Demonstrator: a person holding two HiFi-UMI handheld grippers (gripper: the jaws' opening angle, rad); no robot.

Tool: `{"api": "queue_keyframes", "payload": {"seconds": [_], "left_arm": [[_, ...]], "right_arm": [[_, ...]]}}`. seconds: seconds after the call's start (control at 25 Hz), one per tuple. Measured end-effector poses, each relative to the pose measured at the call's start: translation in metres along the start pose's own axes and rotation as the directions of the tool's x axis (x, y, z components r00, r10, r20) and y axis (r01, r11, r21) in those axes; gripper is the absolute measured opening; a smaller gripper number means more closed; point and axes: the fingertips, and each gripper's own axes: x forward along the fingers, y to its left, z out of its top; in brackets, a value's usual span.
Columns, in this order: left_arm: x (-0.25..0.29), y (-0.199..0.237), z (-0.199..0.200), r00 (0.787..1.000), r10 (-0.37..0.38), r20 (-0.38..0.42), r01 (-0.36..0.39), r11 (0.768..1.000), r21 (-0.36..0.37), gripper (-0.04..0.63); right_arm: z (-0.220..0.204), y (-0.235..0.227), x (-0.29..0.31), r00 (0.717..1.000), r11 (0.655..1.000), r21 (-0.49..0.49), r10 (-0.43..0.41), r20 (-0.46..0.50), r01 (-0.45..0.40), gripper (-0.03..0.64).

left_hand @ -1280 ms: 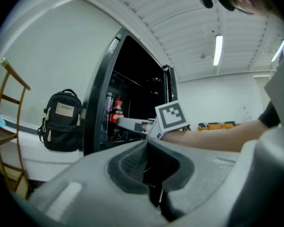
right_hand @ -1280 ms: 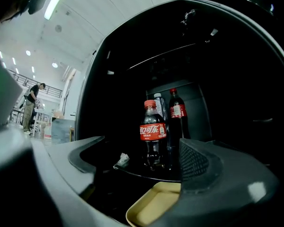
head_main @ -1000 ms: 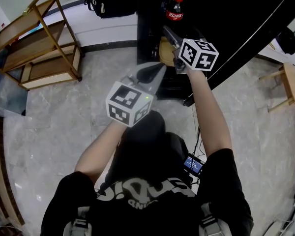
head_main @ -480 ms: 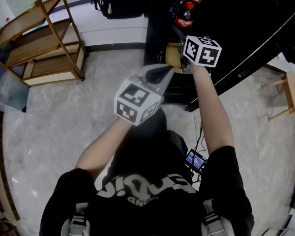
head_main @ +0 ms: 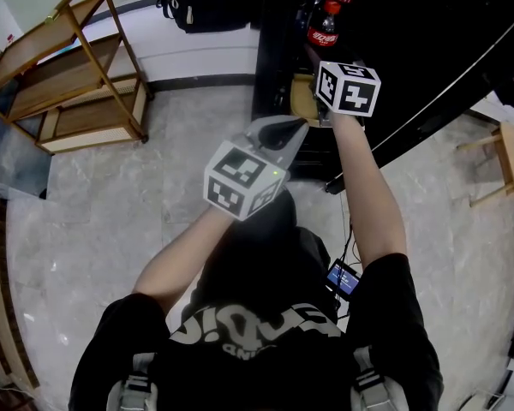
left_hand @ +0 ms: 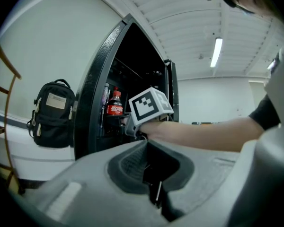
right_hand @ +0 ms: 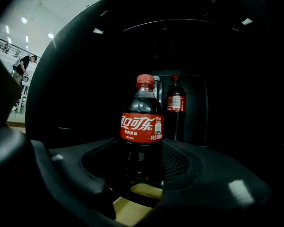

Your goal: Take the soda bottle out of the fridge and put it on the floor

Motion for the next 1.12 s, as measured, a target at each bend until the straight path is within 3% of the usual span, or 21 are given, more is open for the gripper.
{"api": "queue_keyframes", "payload": {"seconds": [0.68,0.92,1.12], "left_arm": [[-0.017,-0.026,-0.012,1.000,-0.014,-0.017,0.014,1.000,0.018,0.002],[-0.022,-0.060,-0.024,1.000,-0.012,-0.022,0.012,1.000,0.006,0.002],[-0.032,-0.108,-0.049,0.999,-0.021,-0.038,0.020,1.000,-0.007,0.002]], "right_arm": [[-0.003,0.006,-0.052,0.994,1.000,0.010,0.000,0.113,-0.001,0.258],[-0.016,0.009,-0.102,0.987,0.999,0.027,0.013,0.160,-0.017,0.256],[-0.055,0.009,-0.164,0.988,1.000,0.020,0.003,0.153,-0.006,0.256]]}}
